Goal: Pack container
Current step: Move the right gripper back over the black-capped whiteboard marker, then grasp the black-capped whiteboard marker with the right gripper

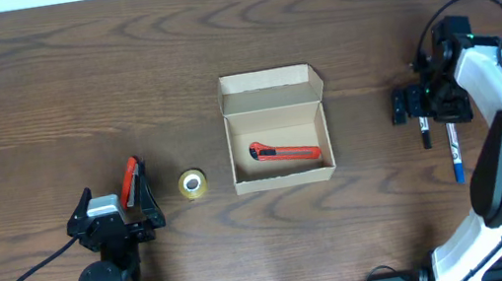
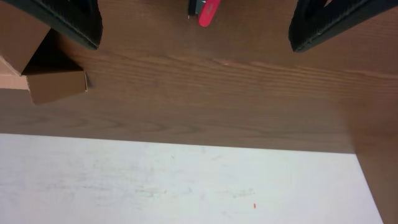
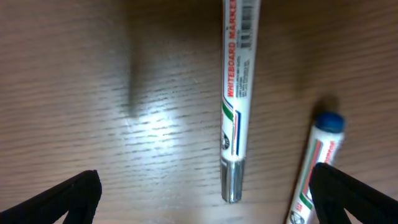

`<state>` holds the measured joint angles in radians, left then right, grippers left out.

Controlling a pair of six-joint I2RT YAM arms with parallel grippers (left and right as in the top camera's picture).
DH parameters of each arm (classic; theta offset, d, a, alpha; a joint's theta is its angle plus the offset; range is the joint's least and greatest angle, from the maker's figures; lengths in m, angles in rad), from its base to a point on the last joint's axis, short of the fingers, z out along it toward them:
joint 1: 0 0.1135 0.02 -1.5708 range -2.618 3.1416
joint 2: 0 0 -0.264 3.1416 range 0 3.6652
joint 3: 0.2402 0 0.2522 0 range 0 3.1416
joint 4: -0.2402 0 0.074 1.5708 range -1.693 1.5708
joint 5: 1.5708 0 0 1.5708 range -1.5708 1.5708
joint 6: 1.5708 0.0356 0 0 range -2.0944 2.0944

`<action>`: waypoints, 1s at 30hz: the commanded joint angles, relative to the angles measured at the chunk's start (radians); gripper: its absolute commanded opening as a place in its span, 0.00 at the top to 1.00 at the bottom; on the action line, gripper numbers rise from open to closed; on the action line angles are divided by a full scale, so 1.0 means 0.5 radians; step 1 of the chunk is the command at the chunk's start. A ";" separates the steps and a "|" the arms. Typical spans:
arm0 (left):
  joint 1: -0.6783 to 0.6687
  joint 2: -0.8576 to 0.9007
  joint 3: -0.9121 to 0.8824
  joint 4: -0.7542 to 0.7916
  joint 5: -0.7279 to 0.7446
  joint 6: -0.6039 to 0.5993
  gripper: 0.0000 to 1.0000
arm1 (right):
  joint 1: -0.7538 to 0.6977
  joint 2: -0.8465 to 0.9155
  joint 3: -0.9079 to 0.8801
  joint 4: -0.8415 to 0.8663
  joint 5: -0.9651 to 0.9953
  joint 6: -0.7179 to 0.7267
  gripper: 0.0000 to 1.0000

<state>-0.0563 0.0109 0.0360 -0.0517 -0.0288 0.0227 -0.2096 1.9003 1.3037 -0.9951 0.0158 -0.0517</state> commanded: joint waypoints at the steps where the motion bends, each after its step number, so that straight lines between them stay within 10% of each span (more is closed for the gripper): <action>1: -0.006 -0.013 -0.063 -0.043 0.008 -0.002 0.05 | -0.027 0.101 0.166 -0.047 -0.027 -0.027 0.01; 23: -0.006 -0.013 -0.063 -0.045 0.044 -0.009 0.05 | -0.024 0.490 0.340 -0.134 -0.042 -0.092 0.03; 30: -0.006 -0.013 -0.063 -0.045 0.044 -0.008 0.04 | -0.022 0.490 0.340 -0.135 -0.048 -0.117 0.32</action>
<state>-0.0563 0.0109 0.0360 -0.0517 -0.0212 0.0223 -0.2150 2.1170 1.4673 -1.0687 0.0185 -0.0971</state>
